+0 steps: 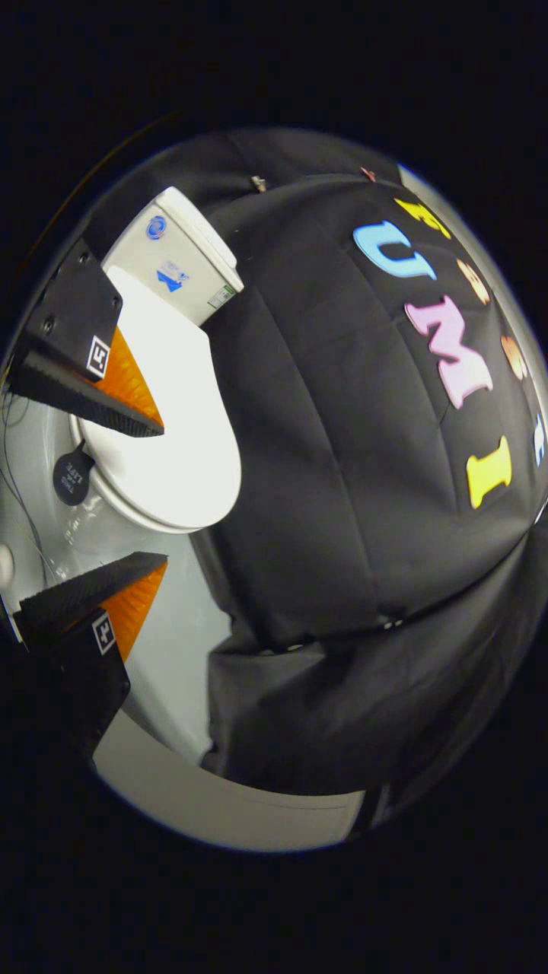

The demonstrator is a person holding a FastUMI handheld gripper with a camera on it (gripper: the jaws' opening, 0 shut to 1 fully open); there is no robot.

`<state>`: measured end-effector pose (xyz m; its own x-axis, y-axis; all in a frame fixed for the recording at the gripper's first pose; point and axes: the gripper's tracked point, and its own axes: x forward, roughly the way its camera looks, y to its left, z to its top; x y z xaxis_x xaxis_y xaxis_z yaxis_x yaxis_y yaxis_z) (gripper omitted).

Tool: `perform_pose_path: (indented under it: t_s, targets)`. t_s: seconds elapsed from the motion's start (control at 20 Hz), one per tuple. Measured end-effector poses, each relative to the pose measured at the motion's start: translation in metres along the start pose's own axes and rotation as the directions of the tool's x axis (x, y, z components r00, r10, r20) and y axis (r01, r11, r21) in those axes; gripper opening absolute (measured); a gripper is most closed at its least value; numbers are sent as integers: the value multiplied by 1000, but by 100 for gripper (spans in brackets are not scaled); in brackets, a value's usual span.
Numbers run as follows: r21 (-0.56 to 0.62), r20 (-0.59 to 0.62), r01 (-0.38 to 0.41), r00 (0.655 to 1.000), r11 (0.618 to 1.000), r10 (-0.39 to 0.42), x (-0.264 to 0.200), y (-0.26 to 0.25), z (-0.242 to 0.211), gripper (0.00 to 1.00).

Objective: Open the toilet lid.

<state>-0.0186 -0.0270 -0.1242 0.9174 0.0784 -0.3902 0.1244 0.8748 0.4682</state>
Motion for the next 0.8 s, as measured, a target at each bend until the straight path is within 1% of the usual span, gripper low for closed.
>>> perform_pose_path:
  t_s: [0.1,0.2,0.35,0.4,0.45,0.5,0.6,0.7,0.8]
  targets:
    - [140,-93,-2,996,990,15,5,-13,-23,94]
    - [246,-136,-10,990,969,45,8,-20,-40,95]
    - [369,-179,-32,978,929,105,3,-25,-58,94]
    - [396,-203,-18,973,918,107,4,-28,-65,94]
    - [431,-212,-9,971,902,111,6,-30,-70,81]
    - [468,-203,-21,971,883,131,3,-28,-67,68]
    - [525,-193,-50,965,849,176,2,-18,-67,68]
    - [559,-195,-72,957,826,215,5,-12,-71,68]
    - [589,-213,-69,948,805,237,5,-8,-79,55]
